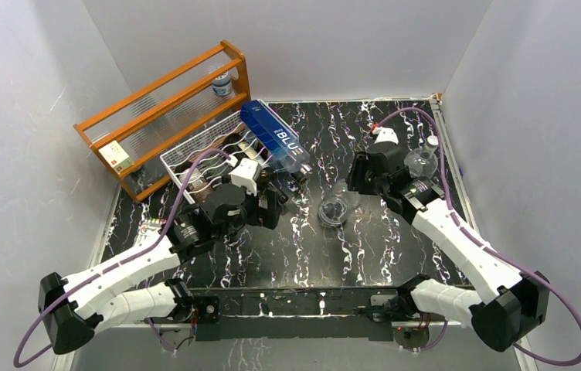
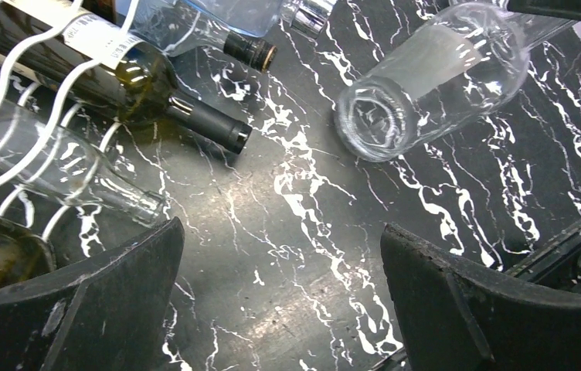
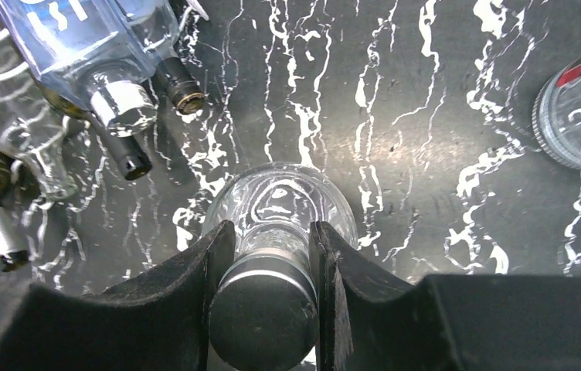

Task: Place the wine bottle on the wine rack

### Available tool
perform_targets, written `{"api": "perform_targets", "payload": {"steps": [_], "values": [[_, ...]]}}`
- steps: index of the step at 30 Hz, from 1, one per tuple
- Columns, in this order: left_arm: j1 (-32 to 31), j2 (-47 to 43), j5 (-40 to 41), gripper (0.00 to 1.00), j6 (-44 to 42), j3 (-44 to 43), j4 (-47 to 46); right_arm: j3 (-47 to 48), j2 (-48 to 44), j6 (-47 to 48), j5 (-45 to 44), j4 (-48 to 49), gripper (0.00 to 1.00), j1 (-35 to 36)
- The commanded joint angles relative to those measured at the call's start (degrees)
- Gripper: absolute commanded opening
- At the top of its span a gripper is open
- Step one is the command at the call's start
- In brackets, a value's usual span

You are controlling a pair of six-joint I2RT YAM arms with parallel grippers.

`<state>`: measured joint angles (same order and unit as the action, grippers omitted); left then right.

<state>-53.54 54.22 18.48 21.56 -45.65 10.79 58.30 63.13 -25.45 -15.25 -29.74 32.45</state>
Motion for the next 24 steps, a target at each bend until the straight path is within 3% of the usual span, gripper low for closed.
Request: {"api": "perform_targets", "payload": {"steps": [1, 7, 12, 18, 24], "values": [[-0.12, 1.46, -2.35, 0.98, 4.43, -2.8, -0.41, 0.19, -5.34, -10.9, 0.44, 7.86, 0.06, -0.11], [2.09, 7.13, -6.57, 0.98, 8.05, -4.22, -2.5, -11.72, -14.19, -17.34, 6.89, 7.76, 0.04, -0.24], [3.29, 12.0, -10.3, 0.98, 10.24, -6.47, -2.72, -19.12, -20.18, -17.37, 12.77, 5.52, 0.04, -0.14], [5.39, 15.31, -12.85, 0.98, 10.65, -8.88, -2.91, -20.64, -21.18, -12.71, 18.61, 1.8, 0.04, -0.13], [8.11, 16.89, -14.72, 0.98, 10.8, -10.26, -2.74, -19.75, -18.53, -8.13, 30.48, -0.4, 0.03, 0.31]]}}
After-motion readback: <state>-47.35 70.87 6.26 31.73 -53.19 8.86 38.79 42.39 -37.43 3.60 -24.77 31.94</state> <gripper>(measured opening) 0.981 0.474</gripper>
